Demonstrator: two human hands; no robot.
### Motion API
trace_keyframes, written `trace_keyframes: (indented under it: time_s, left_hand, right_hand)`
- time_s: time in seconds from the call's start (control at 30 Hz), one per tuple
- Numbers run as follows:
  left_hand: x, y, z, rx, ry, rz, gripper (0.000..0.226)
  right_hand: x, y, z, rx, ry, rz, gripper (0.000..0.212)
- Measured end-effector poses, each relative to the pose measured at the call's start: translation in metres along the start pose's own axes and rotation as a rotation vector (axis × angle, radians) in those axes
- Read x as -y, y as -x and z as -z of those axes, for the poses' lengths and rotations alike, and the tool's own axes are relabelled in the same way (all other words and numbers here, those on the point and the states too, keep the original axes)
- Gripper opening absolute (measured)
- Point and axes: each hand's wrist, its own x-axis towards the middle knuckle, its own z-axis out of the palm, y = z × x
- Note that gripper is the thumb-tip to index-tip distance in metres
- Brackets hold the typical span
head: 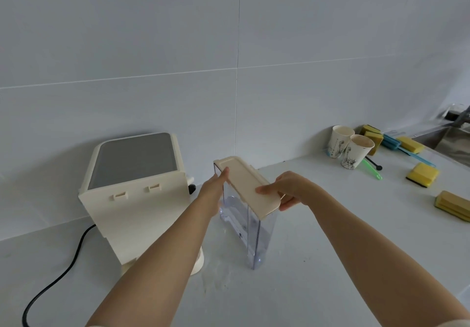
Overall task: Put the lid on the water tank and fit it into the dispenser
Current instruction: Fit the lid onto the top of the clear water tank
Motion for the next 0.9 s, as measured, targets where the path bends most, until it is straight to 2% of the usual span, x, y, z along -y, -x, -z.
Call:
trace_keyframes:
  time_s: [0.13,0.33,0.5,0.57,0.63,0.7,0.8,0.9]
  left_hand:
    - [-0.006,-0.003,-0.005,0.056,-0.060,-0.022,0.055]
    - [-0.015,-0.003,-0.006,0.046,-0.219,-0.077,0.045]
    - [-0.020,0.017,-0.005,0.054,-0.336,-0.074,0.056]
    - [-0.018,0.029,-0.009,0.036,-0.337,-0.112,0.068]
    - [-0.013,0.043,-0.015,0.019,-0.383,-0.146,0.082]
    - [-0.006,0.051,-0.021,0.004,-0.489,-0.173,0.088]
    - [0.004,0.055,-0.029,-0.002,-0.654,-0.215,0.091]
    - [0.012,0.055,-0.036,-0.041,-0.805,-0.247,0.108]
  right_hand:
    - [0.003,0.002,-0.007,0.074,0.012,-0.017,0.053]
    - [0.008,0.001,-0.023,0.152,-0.001,0.002,0.066]
    - [0.016,0.004,-0.017,0.103,0.115,0.056,0.075]
    - [0.022,0.002,-0.010,0.037,0.143,0.114,0.082]
    - [0.030,-0.001,-0.005,-0.033,0.118,0.192,0.078]
    - [0.038,-0.005,-0.004,-0.079,0.115,0.273,0.069]
    - [0.048,-0.014,-0.014,-0.071,0.234,0.342,0.056]
    - [0.053,-0.021,-0.028,-0.049,0.326,0.357,0.049]
